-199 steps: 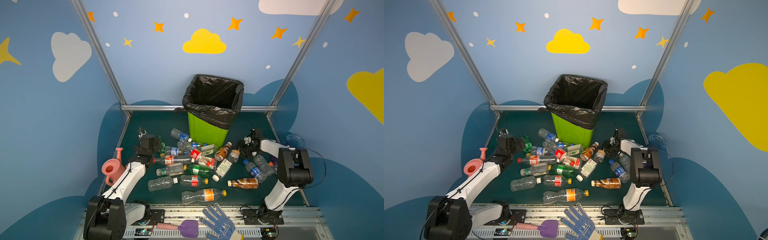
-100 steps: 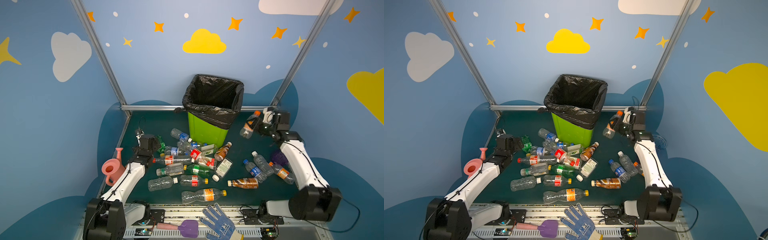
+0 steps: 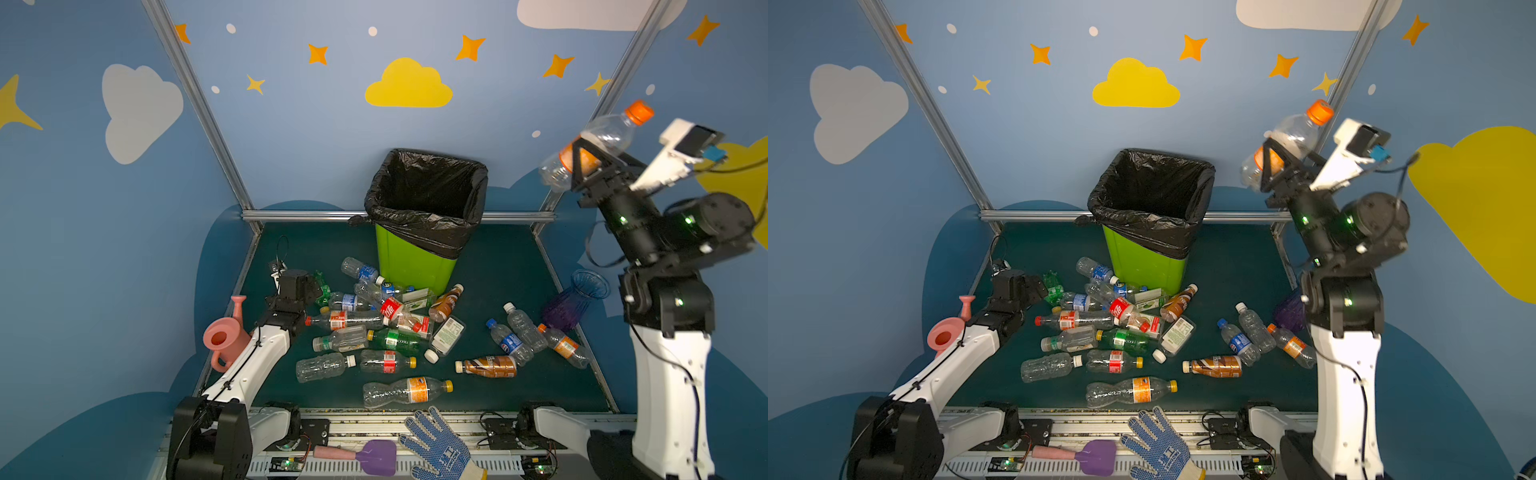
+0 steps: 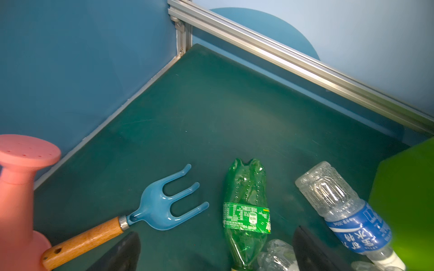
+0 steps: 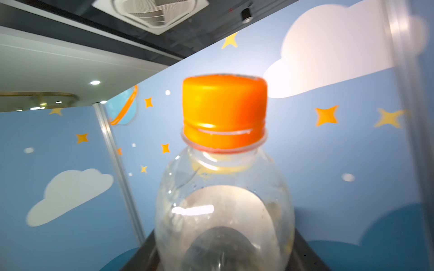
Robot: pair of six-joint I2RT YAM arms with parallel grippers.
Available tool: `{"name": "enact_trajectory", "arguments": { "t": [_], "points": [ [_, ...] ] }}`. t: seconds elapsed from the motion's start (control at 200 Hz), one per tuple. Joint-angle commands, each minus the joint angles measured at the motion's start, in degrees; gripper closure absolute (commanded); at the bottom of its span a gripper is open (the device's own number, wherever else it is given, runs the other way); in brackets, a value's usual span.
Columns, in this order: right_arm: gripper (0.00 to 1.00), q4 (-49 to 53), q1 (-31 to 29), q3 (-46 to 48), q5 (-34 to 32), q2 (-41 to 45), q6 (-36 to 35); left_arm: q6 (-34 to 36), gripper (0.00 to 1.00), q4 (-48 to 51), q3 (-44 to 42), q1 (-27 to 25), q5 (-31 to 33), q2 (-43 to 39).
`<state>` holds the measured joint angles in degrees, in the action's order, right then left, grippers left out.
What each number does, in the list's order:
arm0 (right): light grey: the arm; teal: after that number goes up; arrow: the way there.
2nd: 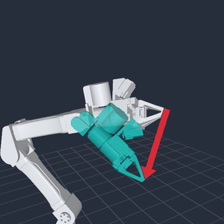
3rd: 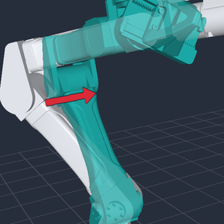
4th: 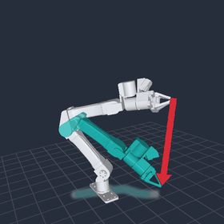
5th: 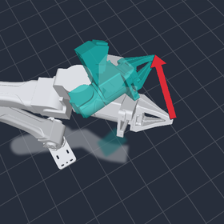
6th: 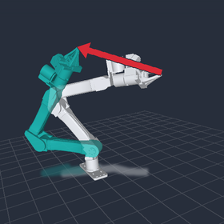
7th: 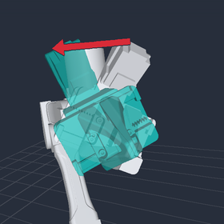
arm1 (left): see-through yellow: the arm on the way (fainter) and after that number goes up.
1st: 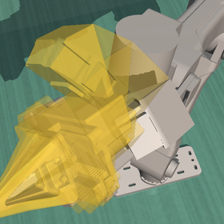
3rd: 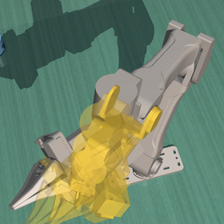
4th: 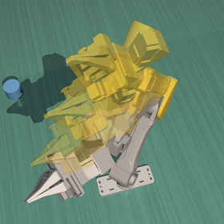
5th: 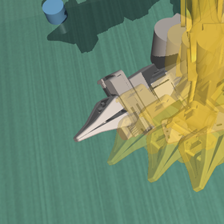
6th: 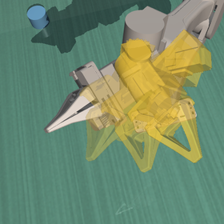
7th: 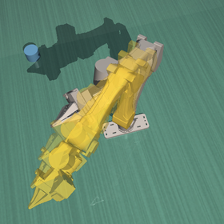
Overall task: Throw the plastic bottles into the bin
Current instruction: 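Move the orange-cap bottle over the bin and open the right gripper, then reach the right gripper into the pile and grasp the red-label bottle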
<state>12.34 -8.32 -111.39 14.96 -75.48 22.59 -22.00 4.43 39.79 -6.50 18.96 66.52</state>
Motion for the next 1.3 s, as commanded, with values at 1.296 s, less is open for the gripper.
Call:
{"name": "enact_trajectory", "arguments": {
  "t": [1.296],
  "points": [
    [0.09,6.17,-36.98,50.86,-13.91,3.18,-8.38,-4.14,0.00,9.25,-0.34,-6.86,8.44,-10.86]
  ]
}}
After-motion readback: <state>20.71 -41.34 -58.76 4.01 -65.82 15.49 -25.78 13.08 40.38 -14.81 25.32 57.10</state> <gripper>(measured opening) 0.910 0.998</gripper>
